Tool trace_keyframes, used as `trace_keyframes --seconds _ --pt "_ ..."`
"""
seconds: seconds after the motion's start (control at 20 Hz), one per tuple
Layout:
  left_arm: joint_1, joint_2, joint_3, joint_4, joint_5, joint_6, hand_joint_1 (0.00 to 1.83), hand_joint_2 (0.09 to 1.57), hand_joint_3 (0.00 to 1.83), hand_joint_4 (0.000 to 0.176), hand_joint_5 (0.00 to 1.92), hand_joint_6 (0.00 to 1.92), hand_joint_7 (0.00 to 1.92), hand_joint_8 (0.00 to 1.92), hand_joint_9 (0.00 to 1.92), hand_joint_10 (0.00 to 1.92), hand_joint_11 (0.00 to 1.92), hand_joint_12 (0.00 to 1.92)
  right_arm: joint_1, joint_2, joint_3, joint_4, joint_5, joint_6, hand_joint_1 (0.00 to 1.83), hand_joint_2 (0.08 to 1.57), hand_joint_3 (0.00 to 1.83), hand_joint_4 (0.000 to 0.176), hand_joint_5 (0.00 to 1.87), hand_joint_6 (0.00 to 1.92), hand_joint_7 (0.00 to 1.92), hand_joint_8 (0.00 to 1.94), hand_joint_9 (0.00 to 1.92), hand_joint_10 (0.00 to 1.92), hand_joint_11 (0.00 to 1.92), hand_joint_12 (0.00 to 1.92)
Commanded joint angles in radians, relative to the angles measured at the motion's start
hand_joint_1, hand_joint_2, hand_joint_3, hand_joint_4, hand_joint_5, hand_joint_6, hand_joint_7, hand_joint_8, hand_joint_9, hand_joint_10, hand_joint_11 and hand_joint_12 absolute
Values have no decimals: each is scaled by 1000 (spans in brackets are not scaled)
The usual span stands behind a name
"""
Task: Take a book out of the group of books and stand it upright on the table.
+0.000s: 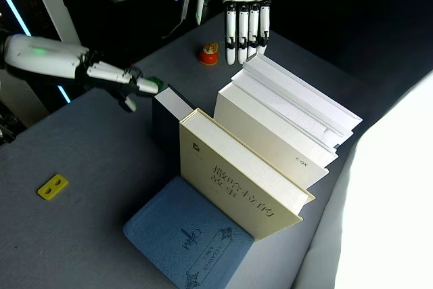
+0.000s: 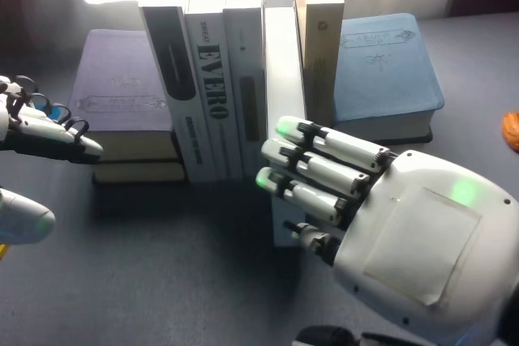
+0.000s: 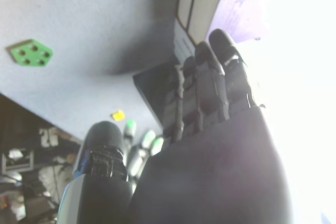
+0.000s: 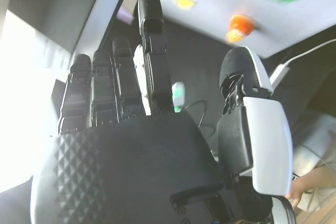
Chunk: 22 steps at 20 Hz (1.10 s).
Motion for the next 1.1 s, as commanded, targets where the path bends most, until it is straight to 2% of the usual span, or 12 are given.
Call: trace_keyframes --seconds 0.0,0.2,0.35,0.5,0.55,0.65,0.8,0.85,0.9,0.95,1.0,1.05 --pt "-11 -1 4 9 75 -1 39 1355 3 20 153 4 198 3 231 2 0 725 12 4 -13 -51 83 -8 0 1203 0 0 788 24 216 9 56 18 6 12" --pt "-11 -1 5 9 75 -1 6 1365 3 21 169 4 217 5 254 7 0 782 23 4 -20 -51 96 -13 0 1205 1 0 782 20 204 3 48 13 2 1" --pt "-11 -1 4 9 75 -1 10 1365 1 15 170 2 206 1 250 3 0 781 51 14 -20 -51 132 -9 0 1208 2 0 774 15 200 5 39 8 0 0" --pt "-12 -9 2 9 75 -1 67 1353 0 17 191 7 226 5 276 10 0 822 85 68 -20 -51 110 78 0 1196 0 0 726 2 193 1 10 0 2 1" --pt "-13 -10 2 9 75 -1 48 1355 0 20 176 2 219 1 271 7 0 823 94 88 -20 -51 96 108 0 1183 3 0 633 0 198 6 49 2 0 207" --pt "-16 -11 7 9 75 -1 29 1353 0 24 181 5 265 11 307 16 0 891 116 133 -20 -52 55 170 0 1200 7 0 554 5 211 5 94 15 0 450" --pt "-13 -9 17 9 75 -1 71 1338 0 9 327 23 497 29 479 54 0 1240 136 191 -21 -52 23 212 0 1207 3 0 562 11 410 40 257 71 0 985" --pt "-13 -9 22 9 75 -1 114 1326 0 0 500 29 663 31 641 169 67 1497 139 212 -21 -49 19 213 0 1228 0 0 663 65 681 72 495 332 0 1397" --pt "-13 -10 29 9 75 -1 114 1326 0 0 500 29 663 31 641 169 67 1497 145 232 -23 -33 3 212 0 1228 0 0 663 65 681 72 495 332 0 1397" --pt "-13 -10 31 9 75 -1 166 1319 1 0 615 27 774 66 601 563 143 1617 154 248 -23 -11 -23 210 19 1232 0 0 765 172 829 128 573 582 31 1528" --pt "-13 -10 32 9 75 -1 201 1323 1 0 725 201 595 982 496 1262 240 1701 174 276 -23 37 -63 191 65 1239 2 0 635 1004 715 1011 521 1281 231 1737" --pt "-14 -9 31 9 75 -1 193 1329 0 0 697 564 611 1225 560 1397 364 1719 187 298 -23 63 -75 175 68 1246 3 0 661 1276 739 1264 532 1561 296 1884"
